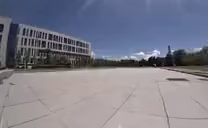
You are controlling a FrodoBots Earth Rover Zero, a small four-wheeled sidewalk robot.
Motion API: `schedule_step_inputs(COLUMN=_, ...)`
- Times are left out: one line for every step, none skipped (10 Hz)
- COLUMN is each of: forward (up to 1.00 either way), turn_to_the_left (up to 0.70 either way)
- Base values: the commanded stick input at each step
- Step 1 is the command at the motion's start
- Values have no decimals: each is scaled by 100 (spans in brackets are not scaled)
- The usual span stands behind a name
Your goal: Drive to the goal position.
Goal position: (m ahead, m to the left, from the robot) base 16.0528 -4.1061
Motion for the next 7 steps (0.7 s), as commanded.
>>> schedule_step_inputs(forward=70, turn_to_the_left=0)
schedule_step_inputs(forward=70, turn_to_the_left=0)
schedule_step_inputs(forward=70, turn_to_the_left=0)
schedule_step_inputs(forward=70, turn_to_the_left=0)
schedule_step_inputs(forward=70, turn_to_the_left=0)
schedule_step_inputs(forward=70, turn_to_the_left=0)
schedule_step_inputs(forward=70, turn_to_the_left=0)
